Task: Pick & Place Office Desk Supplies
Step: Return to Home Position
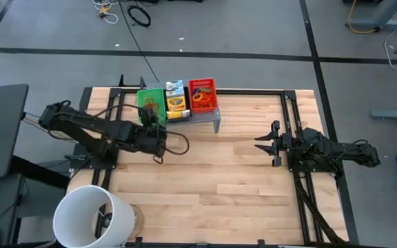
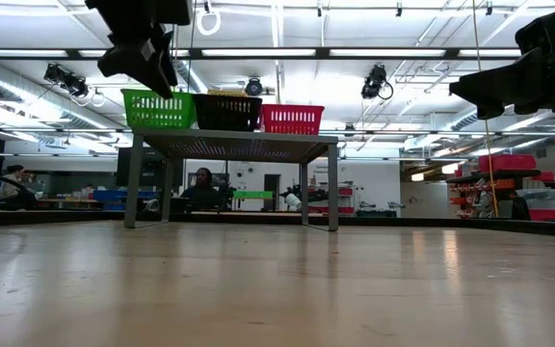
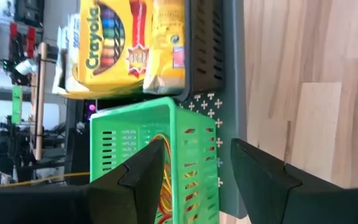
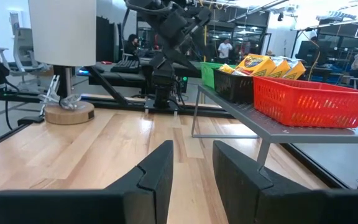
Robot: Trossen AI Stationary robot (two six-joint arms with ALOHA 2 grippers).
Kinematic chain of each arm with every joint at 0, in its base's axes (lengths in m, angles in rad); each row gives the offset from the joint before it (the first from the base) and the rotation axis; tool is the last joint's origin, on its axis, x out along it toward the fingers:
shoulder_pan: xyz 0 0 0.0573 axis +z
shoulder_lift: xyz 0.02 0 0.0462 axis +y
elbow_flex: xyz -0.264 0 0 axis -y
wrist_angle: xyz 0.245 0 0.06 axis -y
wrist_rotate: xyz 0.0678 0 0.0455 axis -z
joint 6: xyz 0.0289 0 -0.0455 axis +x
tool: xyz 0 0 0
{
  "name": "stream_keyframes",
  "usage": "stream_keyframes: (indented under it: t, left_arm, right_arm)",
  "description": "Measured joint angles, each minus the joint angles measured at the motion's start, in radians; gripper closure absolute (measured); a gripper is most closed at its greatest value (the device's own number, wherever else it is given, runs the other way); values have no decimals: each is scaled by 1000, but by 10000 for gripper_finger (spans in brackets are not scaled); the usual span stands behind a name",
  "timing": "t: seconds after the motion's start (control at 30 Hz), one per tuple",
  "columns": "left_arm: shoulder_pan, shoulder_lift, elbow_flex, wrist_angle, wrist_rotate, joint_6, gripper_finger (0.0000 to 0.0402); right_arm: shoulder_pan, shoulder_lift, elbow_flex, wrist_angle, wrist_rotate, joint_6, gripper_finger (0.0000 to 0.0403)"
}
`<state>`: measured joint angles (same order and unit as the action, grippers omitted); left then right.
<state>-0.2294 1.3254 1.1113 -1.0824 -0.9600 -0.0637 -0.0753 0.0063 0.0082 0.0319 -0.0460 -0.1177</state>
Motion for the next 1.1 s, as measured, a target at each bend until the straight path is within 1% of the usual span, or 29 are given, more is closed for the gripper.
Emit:
stream_keyframes:
  t: [0.2, 0.33, 0.47, 0.53, 0.6, 0.73, 0.77, 0.83, 0.9, 0.97, 1.0, 1.07, 1.1]
  left_arm:
    - [-71, 0, 87, 0, -9, 9, 211]
    - [-135, 0, 199, 12, 28, 18, 211]
    - [-205, -1, 322, 68, 70, 26, 211]
    - [-246, -1, 378, 96, 95, 60, 211]
    - [-276, -1, 430, 118, 99, 96, 211]
    - [-315, -2, 512, 141, 111, 97, 211]
    - [-316, -2, 523, 141, 114, 85, 211]
    - [-314, -3, 536, 138, 123, -14, 211]
    - [-314, -15, 541, 139, 139, -59, 211]
    - [-302, -45, 529, 202, 202, -78, 211]
    - [-297, -65, 513, 259, 265, -68, 211]
    - [-292, -107, 445, 410, 451, -5, 211]
    - [-292, -131, 392, 516, 561, 39, 211]
  right_arm:
    - [0, 0, 0, 0, 0, 0, 284]
    - [0, 0, 0, 0, 0, 0, 284]
    - [0, 0, 0, 0, -4, 0, 284]
    - [0, 0, 0, 0, -4, 0, 284]
    - [0, 0, 0, 0, -3, 0, 284]
    - [0, 0, 0, 0, -3, 0, 284]
    - [0, 0, 0, 0, -3, 0, 284]
    - [0, 0, 0, 0, -3, 0, 284]
    - [0, 0, 0, 0, -3, 0, 284]
    - [0, 0, 0, 0, -3, 0, 284]
    - [0, 0, 0, 0, -3, 0, 284]
    - [0, 0, 0, 0, -3, 0, 284]
    - [0, 0, 0, 0, -2, 0, 284]
